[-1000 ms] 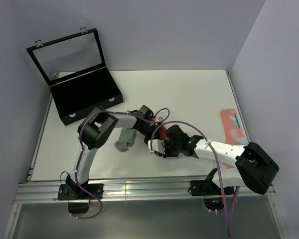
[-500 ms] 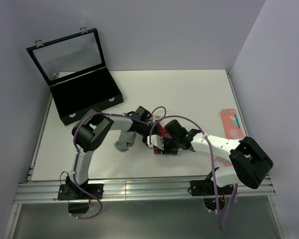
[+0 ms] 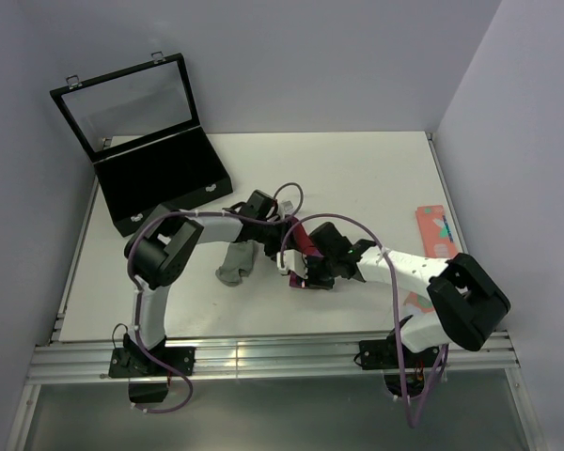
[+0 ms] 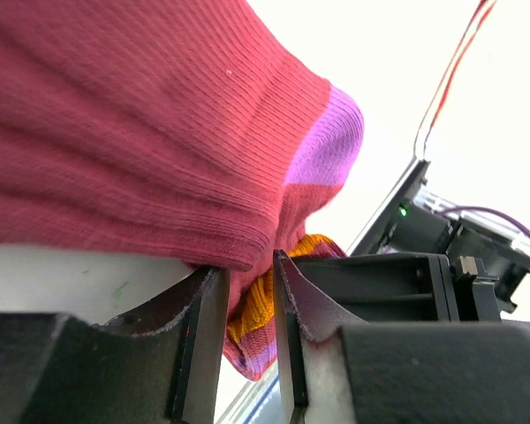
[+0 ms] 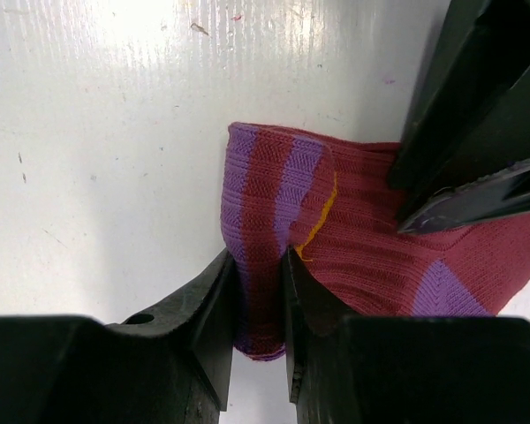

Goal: Roll the socks
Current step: Roll the sock at the center of the board.

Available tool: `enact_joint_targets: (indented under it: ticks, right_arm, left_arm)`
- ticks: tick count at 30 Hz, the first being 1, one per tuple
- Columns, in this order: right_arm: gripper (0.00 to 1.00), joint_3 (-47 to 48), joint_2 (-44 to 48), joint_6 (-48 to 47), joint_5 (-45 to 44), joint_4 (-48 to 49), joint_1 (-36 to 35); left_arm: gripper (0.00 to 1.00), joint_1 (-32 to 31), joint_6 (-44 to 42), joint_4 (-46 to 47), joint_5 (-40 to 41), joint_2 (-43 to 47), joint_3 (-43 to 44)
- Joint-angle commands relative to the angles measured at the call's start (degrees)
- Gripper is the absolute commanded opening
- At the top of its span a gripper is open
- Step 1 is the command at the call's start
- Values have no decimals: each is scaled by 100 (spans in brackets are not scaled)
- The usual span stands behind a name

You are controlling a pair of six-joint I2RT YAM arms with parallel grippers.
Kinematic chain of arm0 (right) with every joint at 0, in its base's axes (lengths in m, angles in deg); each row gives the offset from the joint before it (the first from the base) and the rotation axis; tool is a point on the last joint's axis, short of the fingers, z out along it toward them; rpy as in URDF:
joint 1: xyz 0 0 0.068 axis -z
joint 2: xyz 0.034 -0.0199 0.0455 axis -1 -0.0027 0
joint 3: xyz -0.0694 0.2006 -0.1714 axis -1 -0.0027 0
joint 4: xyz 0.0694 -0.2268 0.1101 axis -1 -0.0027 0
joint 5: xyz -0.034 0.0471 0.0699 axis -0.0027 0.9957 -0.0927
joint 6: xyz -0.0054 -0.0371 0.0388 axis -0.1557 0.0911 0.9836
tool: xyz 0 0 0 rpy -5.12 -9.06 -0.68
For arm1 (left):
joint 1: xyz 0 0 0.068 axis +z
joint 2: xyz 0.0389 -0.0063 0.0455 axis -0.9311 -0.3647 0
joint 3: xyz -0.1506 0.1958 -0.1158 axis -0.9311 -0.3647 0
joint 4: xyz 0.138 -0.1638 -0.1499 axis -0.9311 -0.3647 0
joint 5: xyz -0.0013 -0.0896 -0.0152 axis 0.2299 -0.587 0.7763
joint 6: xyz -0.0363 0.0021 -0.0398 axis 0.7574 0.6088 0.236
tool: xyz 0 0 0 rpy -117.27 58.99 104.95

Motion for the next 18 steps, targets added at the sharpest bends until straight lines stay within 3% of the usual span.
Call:
enact_joint_targets:
  ticks: [1, 18]
  right_arm:
    - [13, -10, -274, 108, -51, -450, 32]
    - [12, 174, -397, 152, 19, -705, 94]
  left_arm:
    - [32, 119, -109, 258, 709, 262, -138]
    - [34, 427, -118, 575, 1105, 648, -604]
